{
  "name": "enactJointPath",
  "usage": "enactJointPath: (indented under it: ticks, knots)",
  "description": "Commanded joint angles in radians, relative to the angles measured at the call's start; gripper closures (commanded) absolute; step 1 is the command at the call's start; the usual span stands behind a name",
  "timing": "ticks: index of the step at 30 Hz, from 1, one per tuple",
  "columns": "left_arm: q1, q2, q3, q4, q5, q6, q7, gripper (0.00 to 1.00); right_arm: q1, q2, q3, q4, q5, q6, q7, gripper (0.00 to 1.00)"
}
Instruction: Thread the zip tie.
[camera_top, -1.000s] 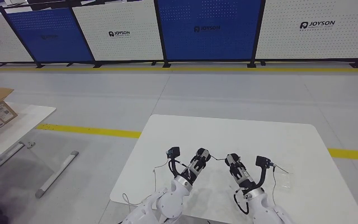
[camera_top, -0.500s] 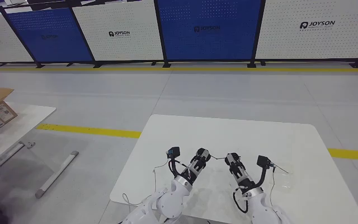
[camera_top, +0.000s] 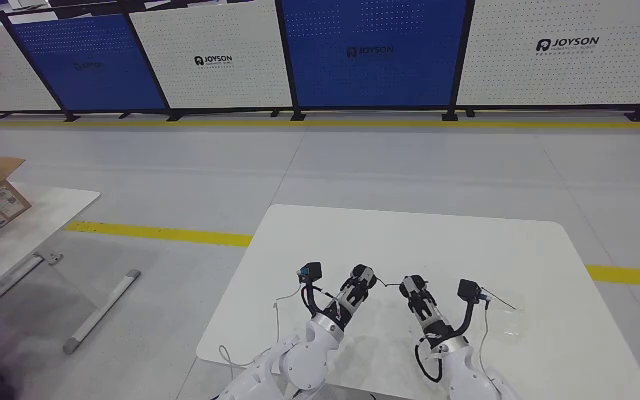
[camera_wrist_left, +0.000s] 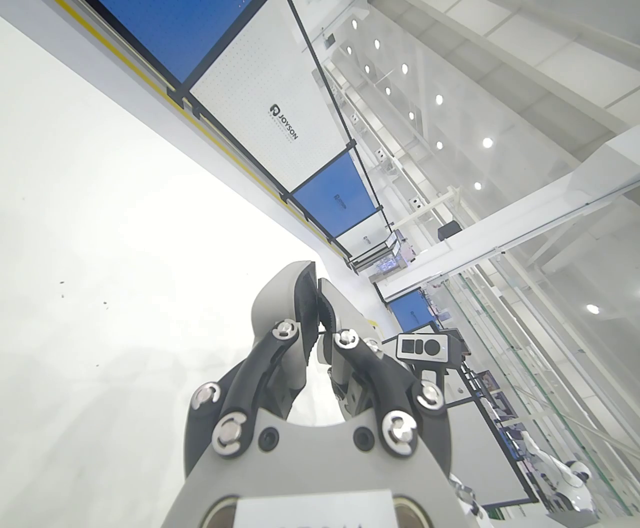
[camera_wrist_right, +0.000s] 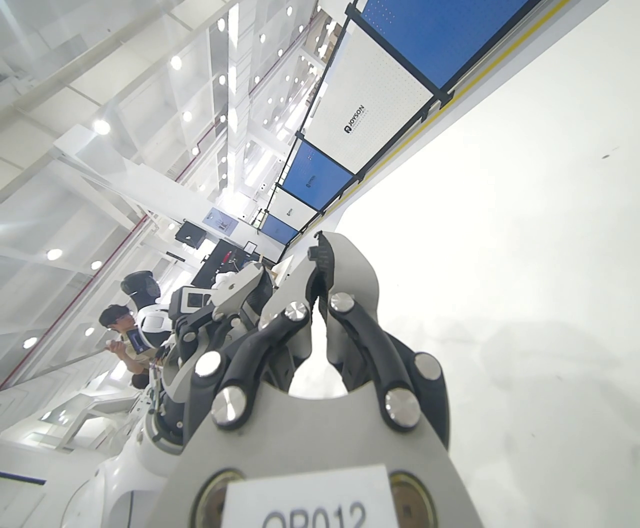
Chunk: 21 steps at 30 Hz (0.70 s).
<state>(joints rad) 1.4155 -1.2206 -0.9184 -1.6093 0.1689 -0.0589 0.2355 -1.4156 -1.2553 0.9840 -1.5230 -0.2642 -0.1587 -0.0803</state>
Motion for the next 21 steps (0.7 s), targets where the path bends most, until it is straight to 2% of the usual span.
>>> enactJointPath:
  ticks: [1,9,21]
  knots:
    - [0.0,0.0,0.0,0.0,0.0,0.0,0.0,1.0,-0.008,0.0,0.011,-0.006,0.001,0.001,-0.008,1.0]
    - [0.0,0.0,0.0,0.0,0.0,0.0,0.0,1.0,-0.032,-0.002,0.036,-0.021,-0.001,-0.006,-0.003,1.0]
    - [0.0,0.0,0.0,0.0,0.0,0.0,0.0,1.0,-0.017,-0.016,0.027,-0.011,-0.012,0.009,0.025,1.0]
